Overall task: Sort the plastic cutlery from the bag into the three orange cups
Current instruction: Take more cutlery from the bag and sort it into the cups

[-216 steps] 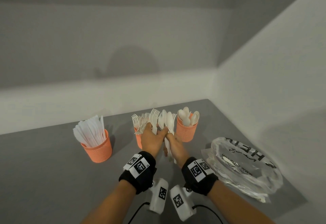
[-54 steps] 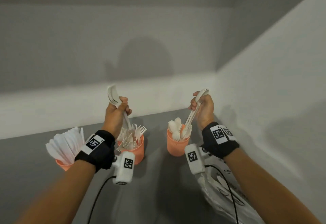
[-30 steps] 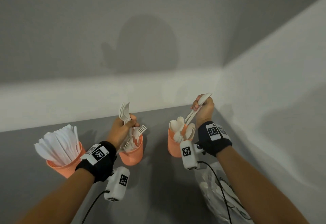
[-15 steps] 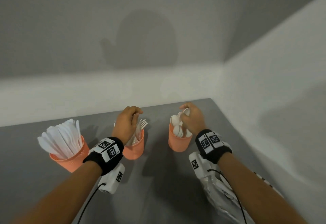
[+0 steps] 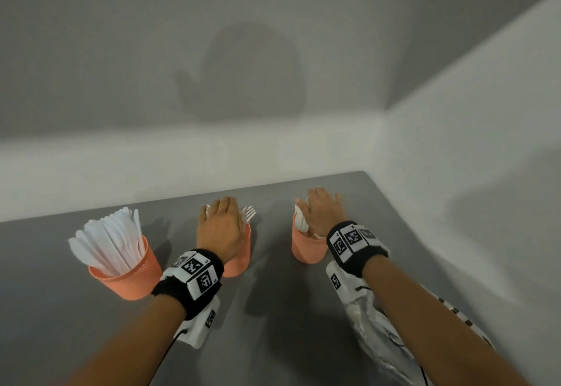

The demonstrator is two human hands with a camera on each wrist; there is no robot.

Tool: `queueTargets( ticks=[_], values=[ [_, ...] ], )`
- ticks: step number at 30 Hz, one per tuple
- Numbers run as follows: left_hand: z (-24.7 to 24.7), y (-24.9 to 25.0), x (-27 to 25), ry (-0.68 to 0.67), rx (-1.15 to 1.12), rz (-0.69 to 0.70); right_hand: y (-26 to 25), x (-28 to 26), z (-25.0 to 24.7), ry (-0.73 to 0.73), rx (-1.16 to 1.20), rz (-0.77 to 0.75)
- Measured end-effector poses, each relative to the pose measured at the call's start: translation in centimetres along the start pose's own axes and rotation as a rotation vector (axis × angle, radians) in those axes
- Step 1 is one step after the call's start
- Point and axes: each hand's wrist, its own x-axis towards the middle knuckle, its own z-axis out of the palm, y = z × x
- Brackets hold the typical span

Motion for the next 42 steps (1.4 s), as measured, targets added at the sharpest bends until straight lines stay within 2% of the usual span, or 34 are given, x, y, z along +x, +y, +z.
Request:
queueTargets(
  ticks=[2, 5, 11, 13, 15, 18, 21, 24, 27, 29, 32, 35, 36, 39, 42],
  values=[
    [0.7, 0.1, -0.2, -0.034, 0.009, -0.021, 0.0, -0.3, 0.2, -0.063, 0.013, 0.010],
    [0.9, 0.2, -0.4, -0.042, -0.072, -0.038, -0.5, -0.4, -0.2, -0.070, 0.072, 0.010],
    [1.0, 0.3, -0.8, -0.058, -0.065, -0.020, -0.8, -0.7, 0.3, -0.130, -0.044, -0.012],
    [0.8, 0.4, -0.8, -0.062, -0.090, -0.047, -0.9, -1.0, -0.5, -0.142, 0.055, 0.002],
    [0.2, 0.7, -0.8, -0.018, -0.128, -0.061, -0.6, -1.7, -1.9, -0.073, 0.237, 0.029],
    [-1.3, 2.1, -1.3, 0.132, -0.259, 0.043, 1.0, -3.6, -4.7, -0.028, 0.502, 0.044],
    [-3.3, 5.0, -2.5, 0.192, -0.507, 0.200, 2.8, -6.1, -7.4, -0.046, 0.546, 0.049],
    [-3.6, 9.1, -3.9, 0.087, -0.709, 0.337, 5.0, -9.7, -9.4, -0.061, 0.468, 0.098],
    [-2.3, 13.0, -5.4, -0.061, -0.883, 0.379, 7.5, -13.7, -9.4, -0.207, 0.485, 0.198],
    [-0.9, 15.0, -6.6, -0.158, -0.902, 0.396, 9.2, -16.3, -8.0, -0.289, 0.386, 0.269],
    [1.7, 17.1, -8.3, -0.290, -0.842, 0.417, 10.3, -19.6, -5.5, -0.335, 0.164, 0.333],
    [4.0, 18.4, -9.5, -0.424, -0.628, 0.358, 10.9, -21.9, -2.8, -0.451, 0.054, 0.338],
    [4.8, 18.5, -9.9, -0.459, -0.555, 0.332, 11.0, -22.6, -2.1, -0.501, 0.046, 0.344],
    [6.1, 18.3, -11.0, -0.581, -0.453, 0.303, 11.3, -23.6, 0.0, -0.520, 0.103, 0.327],
    [6.4, 17.7, -11.8, -0.624, -0.426, 0.361, 11.3, -23.5, 1.1, -0.501, 0.092, 0.336]
  ],
)
